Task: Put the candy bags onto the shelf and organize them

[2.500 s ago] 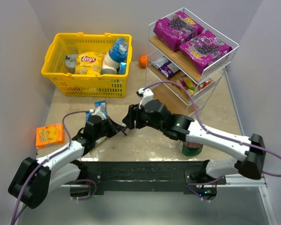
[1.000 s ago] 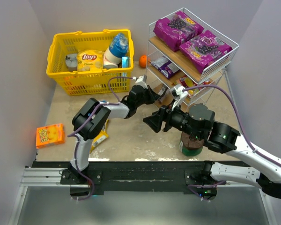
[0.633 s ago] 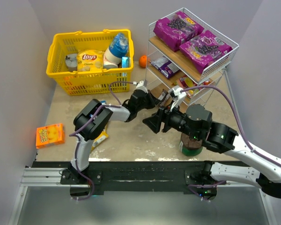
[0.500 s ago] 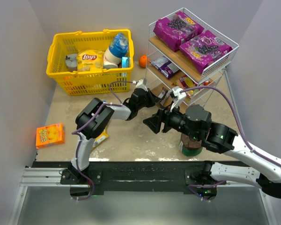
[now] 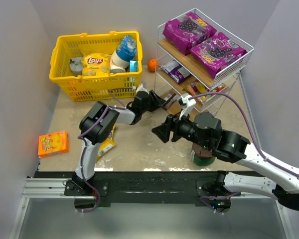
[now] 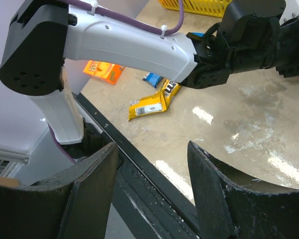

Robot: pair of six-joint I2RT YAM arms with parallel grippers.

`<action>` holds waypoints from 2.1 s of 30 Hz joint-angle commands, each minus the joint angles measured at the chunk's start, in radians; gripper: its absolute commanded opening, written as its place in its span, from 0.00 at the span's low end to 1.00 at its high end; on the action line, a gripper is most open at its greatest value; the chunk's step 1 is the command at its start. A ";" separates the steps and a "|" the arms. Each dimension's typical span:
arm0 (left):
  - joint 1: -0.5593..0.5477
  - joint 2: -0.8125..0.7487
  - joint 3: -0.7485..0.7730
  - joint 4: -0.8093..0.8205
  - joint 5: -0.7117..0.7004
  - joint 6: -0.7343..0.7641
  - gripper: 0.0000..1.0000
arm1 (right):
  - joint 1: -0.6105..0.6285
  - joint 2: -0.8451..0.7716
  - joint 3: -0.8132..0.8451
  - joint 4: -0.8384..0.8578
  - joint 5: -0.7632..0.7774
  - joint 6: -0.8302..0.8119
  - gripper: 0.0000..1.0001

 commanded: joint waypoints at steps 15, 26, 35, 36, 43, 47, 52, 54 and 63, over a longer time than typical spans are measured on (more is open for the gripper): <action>-0.024 -0.083 -0.115 0.029 -0.013 -0.113 0.42 | -0.001 -0.005 -0.041 0.049 -0.002 0.034 0.62; -0.026 -0.033 -0.038 0.017 -0.065 -0.128 0.22 | -0.001 -0.010 -0.052 0.048 0.011 0.031 0.62; -0.022 -0.002 0.019 -0.029 -0.117 -0.125 0.19 | -0.002 -0.005 -0.060 0.051 0.019 0.032 0.62; -0.022 0.001 0.022 -0.035 -0.120 -0.122 0.17 | -0.001 -0.005 -0.060 0.051 0.018 0.032 0.62; -0.021 -0.016 -0.001 -0.046 -0.156 -0.136 0.07 | -0.001 0.004 -0.057 0.051 0.016 0.031 0.62; -0.022 -0.086 -0.076 -0.013 -0.157 -0.119 0.14 | -0.002 0.013 -0.055 0.052 0.016 0.035 0.62; -0.027 -0.178 -0.130 0.020 -0.142 -0.072 0.40 | -0.002 0.035 -0.052 0.051 0.007 0.043 0.62; -0.026 -0.195 -0.142 0.018 -0.128 -0.062 0.52 | -0.001 0.042 -0.052 0.052 0.004 0.045 0.63; -0.033 -0.368 -0.249 -0.110 -0.097 0.008 0.62 | -0.001 0.056 -0.044 0.031 0.016 0.071 0.65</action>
